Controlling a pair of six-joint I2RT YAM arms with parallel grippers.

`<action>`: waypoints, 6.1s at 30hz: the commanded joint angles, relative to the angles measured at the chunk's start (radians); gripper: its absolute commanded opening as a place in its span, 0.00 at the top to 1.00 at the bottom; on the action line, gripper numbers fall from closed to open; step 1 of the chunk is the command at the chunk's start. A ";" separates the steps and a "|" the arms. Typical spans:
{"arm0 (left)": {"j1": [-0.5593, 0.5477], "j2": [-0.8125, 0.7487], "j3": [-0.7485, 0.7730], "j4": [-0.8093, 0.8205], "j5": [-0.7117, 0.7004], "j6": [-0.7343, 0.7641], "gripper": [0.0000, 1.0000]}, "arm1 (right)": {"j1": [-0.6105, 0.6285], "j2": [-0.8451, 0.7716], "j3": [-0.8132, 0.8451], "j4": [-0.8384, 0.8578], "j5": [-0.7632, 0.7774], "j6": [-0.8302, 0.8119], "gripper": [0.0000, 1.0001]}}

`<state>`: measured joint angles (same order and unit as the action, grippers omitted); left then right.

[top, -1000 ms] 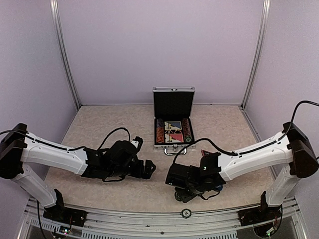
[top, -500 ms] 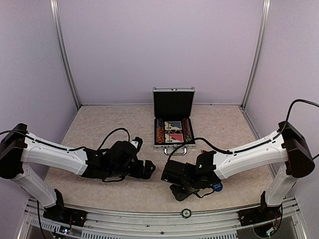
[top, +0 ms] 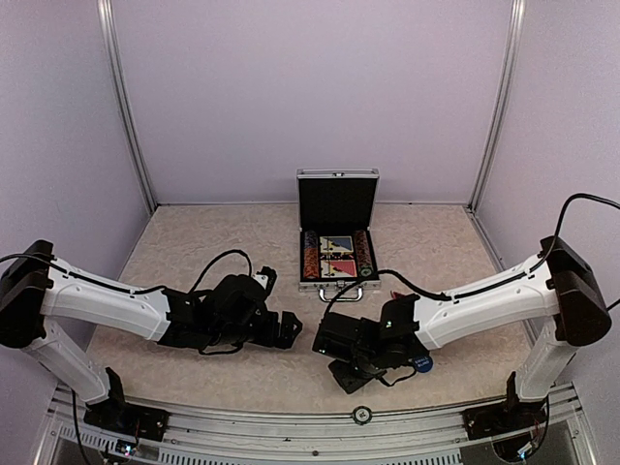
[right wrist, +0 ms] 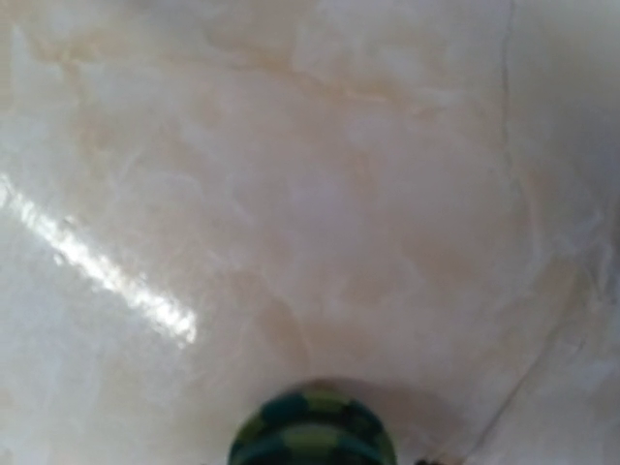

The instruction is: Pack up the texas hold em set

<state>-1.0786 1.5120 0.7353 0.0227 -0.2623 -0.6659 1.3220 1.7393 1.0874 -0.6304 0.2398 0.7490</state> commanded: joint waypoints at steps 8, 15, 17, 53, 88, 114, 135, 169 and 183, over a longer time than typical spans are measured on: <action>0.003 -0.013 -0.004 0.016 -0.003 0.000 0.01 | 0.012 -0.004 -0.014 -0.020 0.013 0.019 0.50; 0.004 -0.019 0.003 0.007 -0.003 0.002 0.01 | 0.058 -0.055 0.001 -0.086 0.022 0.039 0.34; 0.003 -0.023 0.004 0.004 -0.004 0.003 0.01 | 0.086 -0.052 0.004 -0.111 0.023 0.056 0.32; -0.006 -0.035 -0.014 0.009 -0.012 -0.008 0.01 | 0.189 -0.042 -0.086 -0.048 -0.033 0.206 0.33; -0.006 -0.032 -0.019 0.013 -0.014 -0.012 0.01 | 0.204 -0.014 -0.082 -0.040 -0.017 0.200 0.56; -0.005 -0.023 0.003 0.003 -0.014 -0.004 0.01 | -0.010 -0.032 0.039 -0.051 0.064 -0.022 0.54; 0.001 -0.004 0.008 0.014 -0.003 0.000 0.01 | -0.100 -0.070 -0.011 -0.054 0.076 0.006 0.51; 0.003 -0.012 -0.031 0.030 -0.005 -0.011 0.01 | -0.179 0.026 -0.072 0.040 -0.006 -0.007 0.46; 0.005 -0.010 -0.033 0.040 0.001 -0.011 0.01 | -0.114 0.003 -0.120 0.012 -0.026 0.061 0.46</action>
<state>-1.0786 1.4990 0.7109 0.0383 -0.2661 -0.6765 1.1831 1.7596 1.0153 -0.5755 0.2462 0.7761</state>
